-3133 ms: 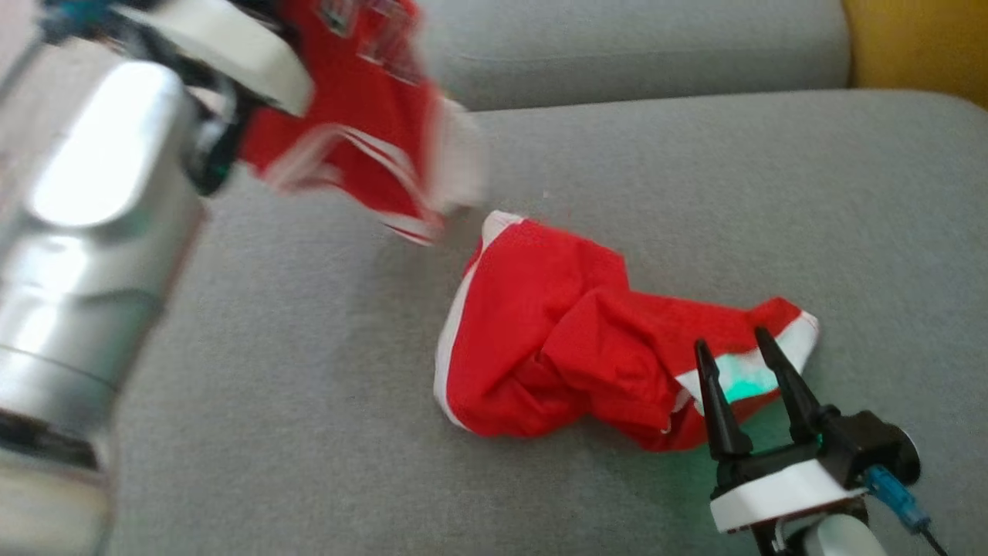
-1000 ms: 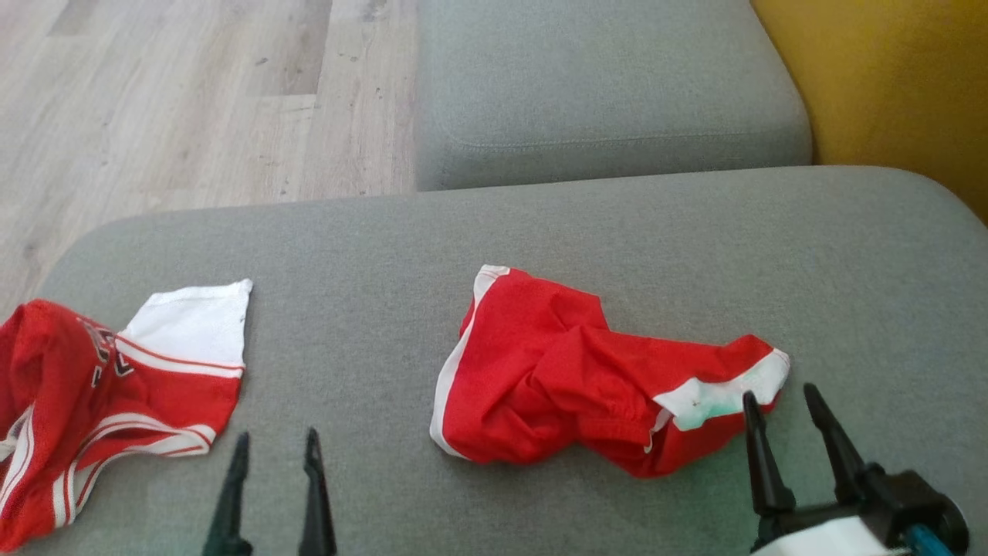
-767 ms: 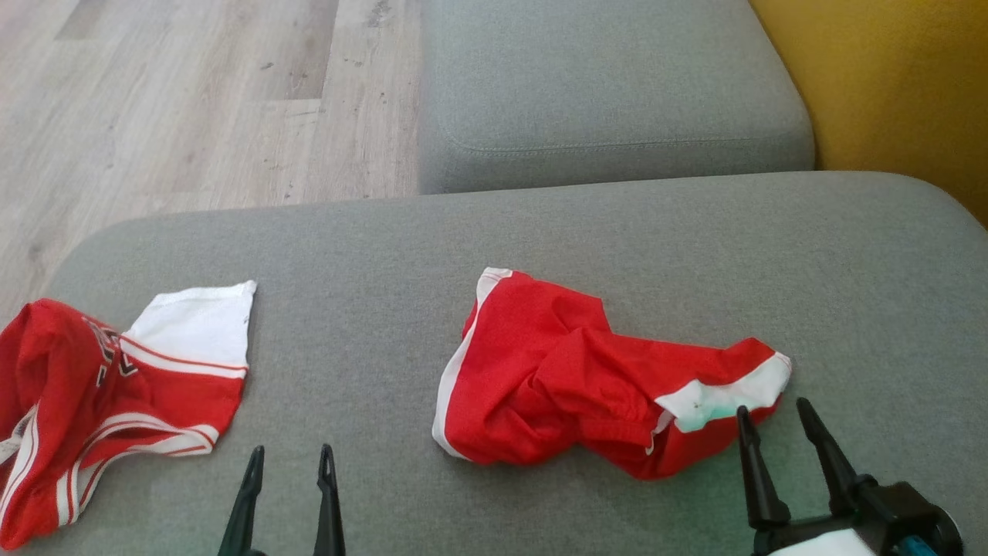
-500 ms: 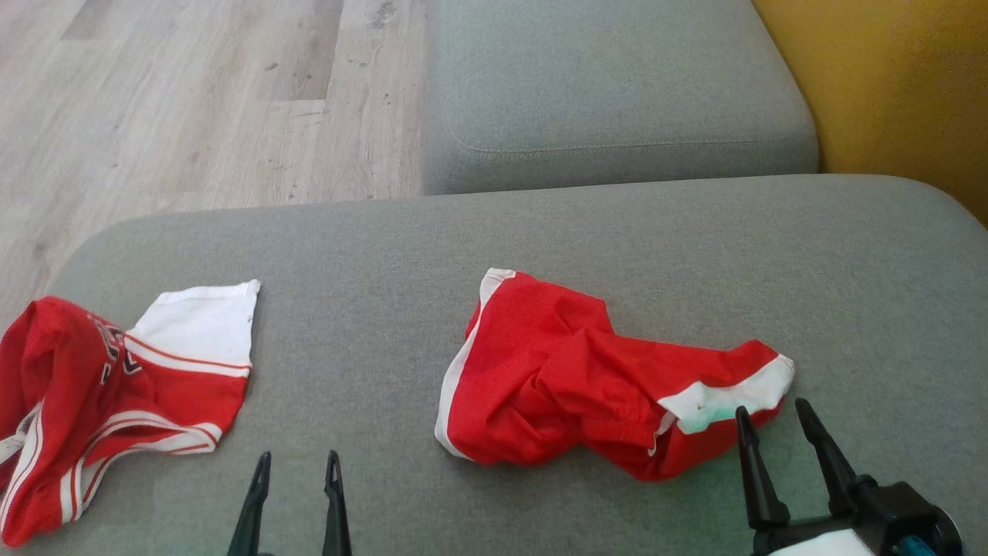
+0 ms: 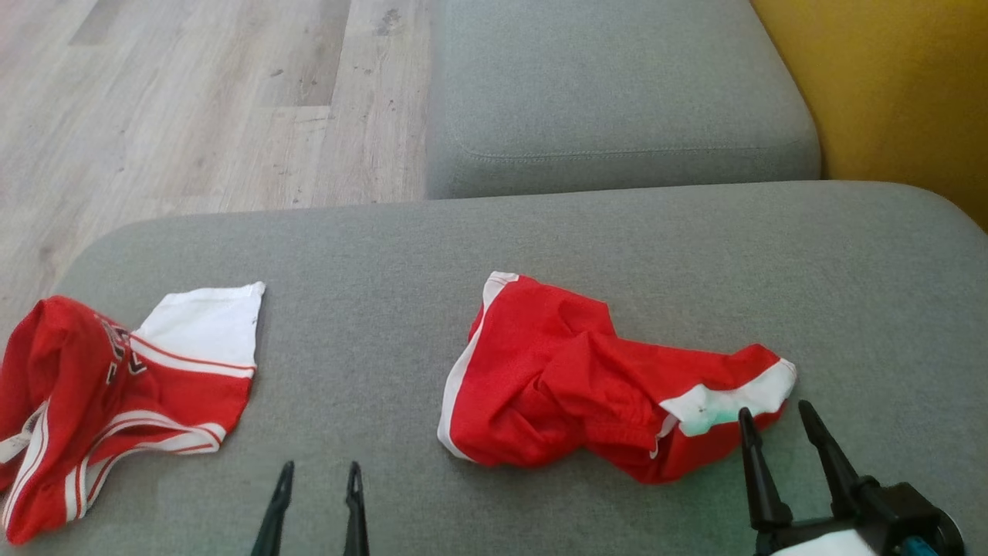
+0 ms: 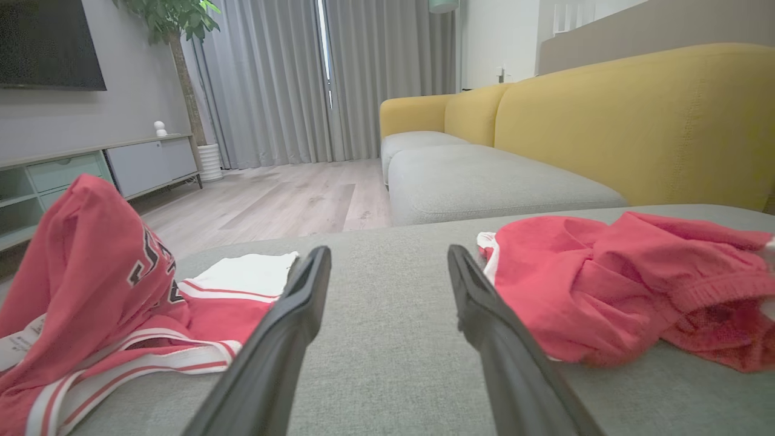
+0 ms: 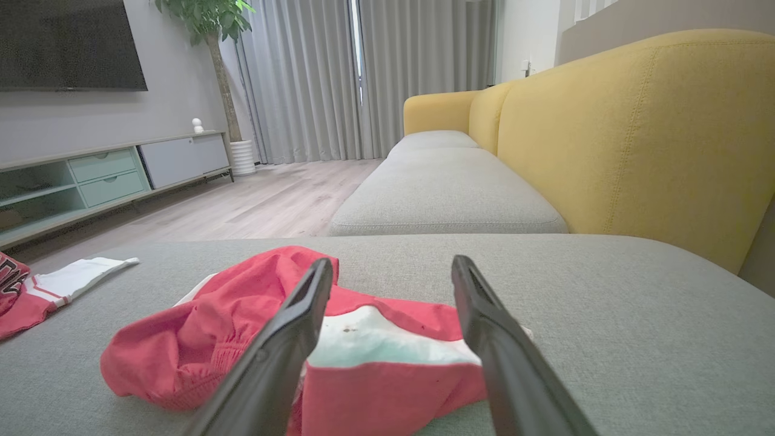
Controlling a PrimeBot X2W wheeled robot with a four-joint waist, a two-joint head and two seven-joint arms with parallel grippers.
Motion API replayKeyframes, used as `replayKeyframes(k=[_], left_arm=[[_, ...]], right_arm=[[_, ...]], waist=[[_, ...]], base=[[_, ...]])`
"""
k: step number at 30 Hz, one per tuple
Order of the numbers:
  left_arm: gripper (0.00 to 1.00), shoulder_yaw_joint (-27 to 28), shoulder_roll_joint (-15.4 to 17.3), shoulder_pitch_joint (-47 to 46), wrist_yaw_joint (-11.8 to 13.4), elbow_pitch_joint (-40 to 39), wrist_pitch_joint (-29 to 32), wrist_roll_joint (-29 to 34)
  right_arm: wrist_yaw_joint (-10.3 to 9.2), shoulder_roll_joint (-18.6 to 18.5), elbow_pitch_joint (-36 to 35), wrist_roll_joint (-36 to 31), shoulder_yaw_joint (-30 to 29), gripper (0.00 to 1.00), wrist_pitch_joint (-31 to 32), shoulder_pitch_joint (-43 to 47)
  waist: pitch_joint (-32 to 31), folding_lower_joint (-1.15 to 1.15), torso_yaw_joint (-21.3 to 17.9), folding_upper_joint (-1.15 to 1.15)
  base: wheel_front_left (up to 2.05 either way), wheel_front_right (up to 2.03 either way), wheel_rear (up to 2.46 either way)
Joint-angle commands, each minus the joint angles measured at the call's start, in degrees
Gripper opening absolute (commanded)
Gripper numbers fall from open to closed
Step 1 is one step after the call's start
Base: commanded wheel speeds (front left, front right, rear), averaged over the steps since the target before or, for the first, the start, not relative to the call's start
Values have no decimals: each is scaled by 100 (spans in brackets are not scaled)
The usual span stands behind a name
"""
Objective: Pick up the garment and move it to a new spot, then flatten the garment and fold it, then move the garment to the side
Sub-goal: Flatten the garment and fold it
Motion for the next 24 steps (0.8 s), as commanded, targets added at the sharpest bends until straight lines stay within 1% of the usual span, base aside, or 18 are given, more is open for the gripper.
replayKeyframes(k=[1,11,13,15,17,19,20,23,24], left_arm=[[100,124,-71,-247,21,-162,-54,-21],[100,41,-72,-270,114,-153,-54,-150],[100,10,-72,-275,105,-140,-55,-196],[100,-68,-72,-295,28,-104,-55,-301],[100,-215,-73,-348,-170,-15,-55,-460],[100,-418,-73,-451,-436,180,-55,-545],[100,-619,-73,-635,-631,390,-55,-582],[100,-1008,-73,-999,-949,660,-55,-730],[100,-1180,-73,-1115,-1140,747,-55,-889]], right_arm=[[-4,-33,-160,35,100,100,-32,-195],[-4,-33,-159,19,103,100,-32,-230],[-4,-33,-162,16,111,100,-32,-244],[-4,-33,-169,13,105,100,-32,-262],[-4,-33,-188,10,85,100,-32,-291],[-4,-33,-219,20,60,100,-32,-330],[-4,-33,-248,16,39,100,-32,-384],[-4,-33,-314,3,17,100,-32,-483],[-4,-33,-345,7,10,100,-32,-512]], waist=[[-2,0,11,0],[44,0,-7,0],[73,0,-41,0],[129,0,-109,0],[211,0,-211,0],[321,0,-343,0],[466,0,-489,0],[720,0,-713,0],[791,0,-777,0]], base=[[0,0,0],[0,0,0],[0,0,0],[0,0,0],[0,0,0],[0,0,0],[0,0,0],[0,0,0],[0,0,0]])
